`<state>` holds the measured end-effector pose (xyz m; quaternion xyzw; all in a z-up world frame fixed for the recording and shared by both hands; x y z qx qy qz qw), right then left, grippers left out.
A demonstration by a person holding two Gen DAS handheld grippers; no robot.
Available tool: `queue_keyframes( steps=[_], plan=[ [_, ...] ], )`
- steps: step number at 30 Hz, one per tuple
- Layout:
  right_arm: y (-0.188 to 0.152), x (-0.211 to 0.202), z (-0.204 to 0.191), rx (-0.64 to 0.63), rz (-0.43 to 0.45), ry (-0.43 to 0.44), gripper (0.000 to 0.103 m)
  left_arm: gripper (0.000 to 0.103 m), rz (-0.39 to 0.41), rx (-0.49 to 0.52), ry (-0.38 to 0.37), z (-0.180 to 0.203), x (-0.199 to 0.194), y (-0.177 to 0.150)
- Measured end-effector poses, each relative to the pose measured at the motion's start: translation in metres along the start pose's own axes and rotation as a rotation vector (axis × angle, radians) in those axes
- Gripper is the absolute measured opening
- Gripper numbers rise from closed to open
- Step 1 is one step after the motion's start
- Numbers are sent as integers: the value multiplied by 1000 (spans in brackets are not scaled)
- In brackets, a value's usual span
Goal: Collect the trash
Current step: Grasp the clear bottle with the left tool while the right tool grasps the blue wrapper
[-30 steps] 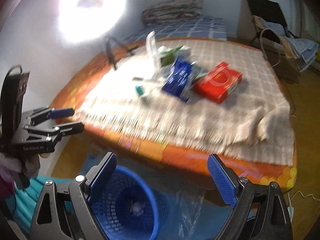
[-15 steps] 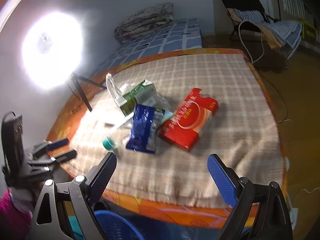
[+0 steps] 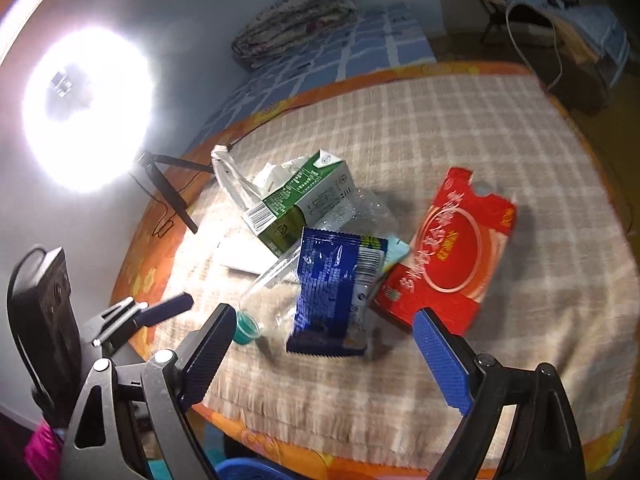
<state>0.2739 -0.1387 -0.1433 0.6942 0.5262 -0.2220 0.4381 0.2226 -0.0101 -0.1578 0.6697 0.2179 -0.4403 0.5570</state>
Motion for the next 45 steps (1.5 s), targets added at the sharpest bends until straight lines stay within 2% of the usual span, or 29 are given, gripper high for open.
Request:
queue_keyframes(
  steps=[6,14,16,18,21,22,27,30,35,45],
  plan=[
    [5,36,7,70,-64,5,82,71,-31,1,-29,-3,25,1],
    [11,56,15,117,-78,-2,77,71,-60,-1,-48,-8,54,6],
    [11,58,14,102,-79,-15,68,71,-68,1,-56,-7,59,7],
    [11,61,13,91,-79,-12,65,71,-73,8,-58,-6,63,7],
    [11,62,11,84,-75,-8,61,64,-80,-6,-77,-4,66,6],
    [11,62,10,88,-76,-3,56,62,-82,-15,-92,-3,67,6],
    [11,53,15,110,-63,21,54,61,-75,-23,-99,-2,67,6],
    [12,42,18,108,-40,22,54,61,-71,-59,-114,-5,66,5],
    [13,27,17,112,-16,46,54,61,-47,-84,-114,-11,51,2],
    [15,-13,-1,24,73,38,53,60,-2,-75,-95,-10,12,-7]
  ],
)
Point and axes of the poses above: each gripper's, at about its wrist camera, not at the fingertips, and x roughly the way its jaws point, z to its right, y to its top, the point moved 8 cm from there along x, roughly the way its jaws point, and after that the axes turned 7 degrees about x, right-handed, at the moved point
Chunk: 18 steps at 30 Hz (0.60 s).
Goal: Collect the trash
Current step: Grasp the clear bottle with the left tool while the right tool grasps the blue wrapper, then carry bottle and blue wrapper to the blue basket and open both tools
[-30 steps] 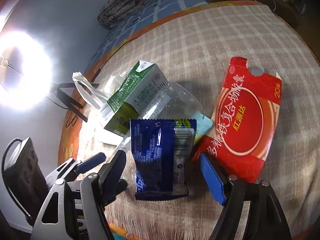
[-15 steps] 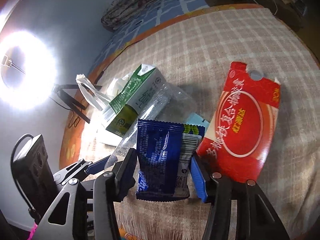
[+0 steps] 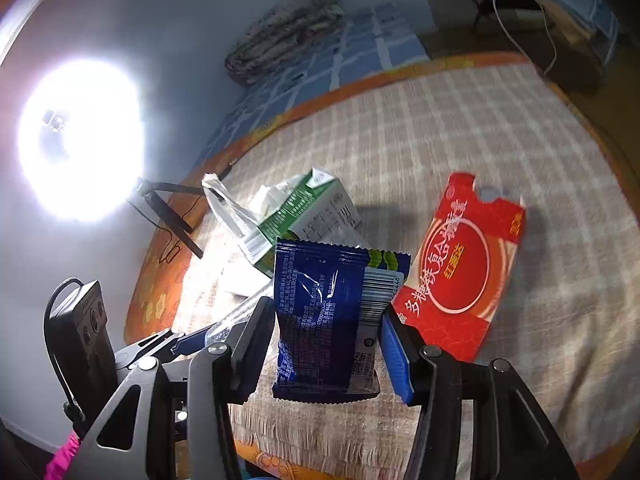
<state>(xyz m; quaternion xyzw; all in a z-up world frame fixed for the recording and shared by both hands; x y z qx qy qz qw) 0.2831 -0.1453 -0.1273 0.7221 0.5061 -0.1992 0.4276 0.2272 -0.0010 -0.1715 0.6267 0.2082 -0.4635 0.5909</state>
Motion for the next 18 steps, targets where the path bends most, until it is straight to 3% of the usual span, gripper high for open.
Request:
queue_keyframes(
  steps=[11,12,18],
  plan=[
    [-20,-28,-14,-120,35,-35,52,60,43,34,57,5,-44,-16],
    [-23,-30,-15,-131,35,-37,45,60,47,35,61,5,-48,-18],
    [-36,-38,-20,-172,33,-39,44,59,70,9,70,3,-75,-35]
  ],
)
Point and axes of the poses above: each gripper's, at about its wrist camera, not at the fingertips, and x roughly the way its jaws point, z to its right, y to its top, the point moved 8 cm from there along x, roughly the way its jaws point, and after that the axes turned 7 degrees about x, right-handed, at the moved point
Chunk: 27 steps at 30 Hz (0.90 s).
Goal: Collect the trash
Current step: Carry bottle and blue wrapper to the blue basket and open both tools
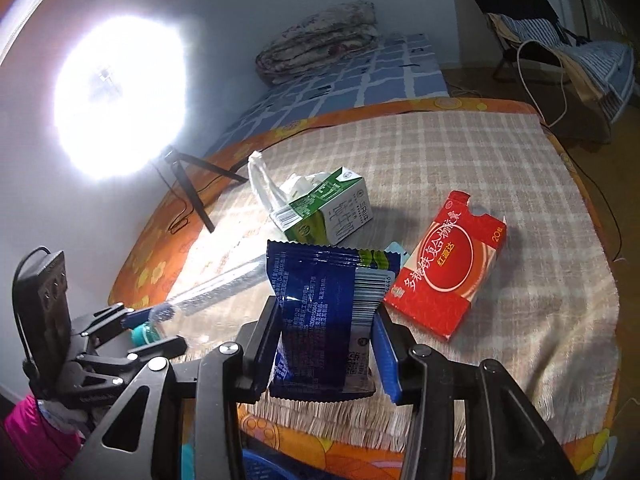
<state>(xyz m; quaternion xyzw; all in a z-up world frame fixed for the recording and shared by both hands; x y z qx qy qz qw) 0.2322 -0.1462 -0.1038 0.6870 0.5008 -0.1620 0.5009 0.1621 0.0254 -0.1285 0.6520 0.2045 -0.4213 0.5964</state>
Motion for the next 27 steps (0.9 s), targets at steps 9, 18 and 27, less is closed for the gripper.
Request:
queue_keyframes(
  steps=[9,18,27],
  plan=[
    [-23,-18,-15,-52,6,14,43,59,15,-16,-2,1,-42,-29],
    [-75,-36,-41,-170,-14,25,43,59,-6,7,-4,17,-82,-75],
    [-141,-44,-54,-243,-53,28,43,59,-57,19,-2,34,-106,-131]
  ],
)
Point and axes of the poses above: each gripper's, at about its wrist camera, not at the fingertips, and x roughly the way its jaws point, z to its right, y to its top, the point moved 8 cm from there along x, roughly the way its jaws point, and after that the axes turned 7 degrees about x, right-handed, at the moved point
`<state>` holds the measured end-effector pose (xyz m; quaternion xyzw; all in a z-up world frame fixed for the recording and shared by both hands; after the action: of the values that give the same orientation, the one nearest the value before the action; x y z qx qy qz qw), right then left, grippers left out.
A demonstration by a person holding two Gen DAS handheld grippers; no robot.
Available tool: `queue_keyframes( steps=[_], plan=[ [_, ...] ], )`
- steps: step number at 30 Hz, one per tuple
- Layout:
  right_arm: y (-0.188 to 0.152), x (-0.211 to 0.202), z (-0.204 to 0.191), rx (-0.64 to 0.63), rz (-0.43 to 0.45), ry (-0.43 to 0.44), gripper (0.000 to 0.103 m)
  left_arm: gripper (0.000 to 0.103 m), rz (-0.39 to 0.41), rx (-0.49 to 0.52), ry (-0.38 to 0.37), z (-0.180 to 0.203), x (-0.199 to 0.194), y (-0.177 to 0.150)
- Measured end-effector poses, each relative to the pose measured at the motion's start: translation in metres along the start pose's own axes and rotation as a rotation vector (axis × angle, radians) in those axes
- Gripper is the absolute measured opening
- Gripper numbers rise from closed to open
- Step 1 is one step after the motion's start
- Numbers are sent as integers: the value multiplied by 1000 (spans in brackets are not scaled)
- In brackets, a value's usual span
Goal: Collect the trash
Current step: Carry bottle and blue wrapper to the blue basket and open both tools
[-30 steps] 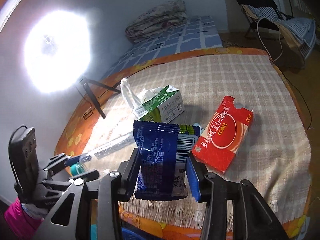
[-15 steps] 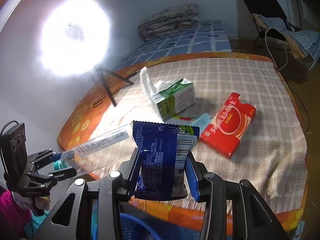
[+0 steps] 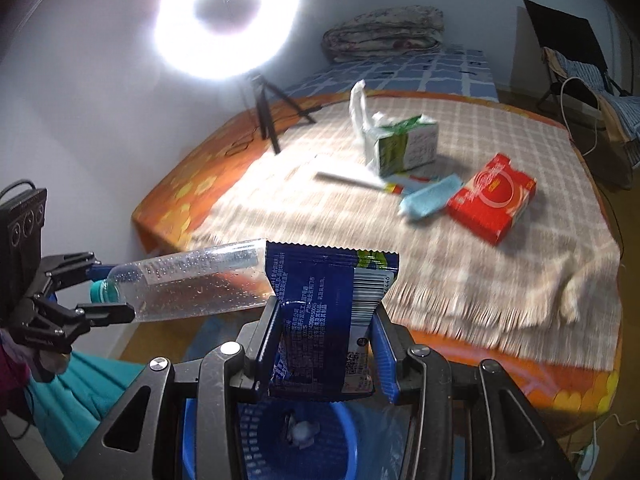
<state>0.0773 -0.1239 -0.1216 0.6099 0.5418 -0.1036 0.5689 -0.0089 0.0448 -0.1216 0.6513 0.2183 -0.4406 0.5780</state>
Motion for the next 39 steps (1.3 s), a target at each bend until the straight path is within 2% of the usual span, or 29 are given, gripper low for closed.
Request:
queue_keyframes(
  steps=[9,22,30,39],
  plan=[
    [-50,10,-20,-33,-62,-1,43,59,-72,-13,-3,17,0,-59],
    [-95,21,-38,-69,-117,-5,43,59,-192,-28,-25,28,22,-111],
    [-131,43,-45,-101,-197,-9,43,60,-243,-6,-10,37,35,-123],
    [-150,61,-43,-102,-249,-16,44,60,-287,21,-10,44,47,-131]
  ],
)
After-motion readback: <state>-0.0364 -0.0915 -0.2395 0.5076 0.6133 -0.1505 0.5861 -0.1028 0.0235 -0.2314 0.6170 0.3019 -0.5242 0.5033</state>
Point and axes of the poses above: each gripper's, at about its wrist camera, not at the fingertips, and x roughly the way its jaws point, z to its right, y to its top, the point moved 8 cm from there along x, roughly the way its jaws point, and after that the axes turned 7 degrees about x, right-handed, at the moved point
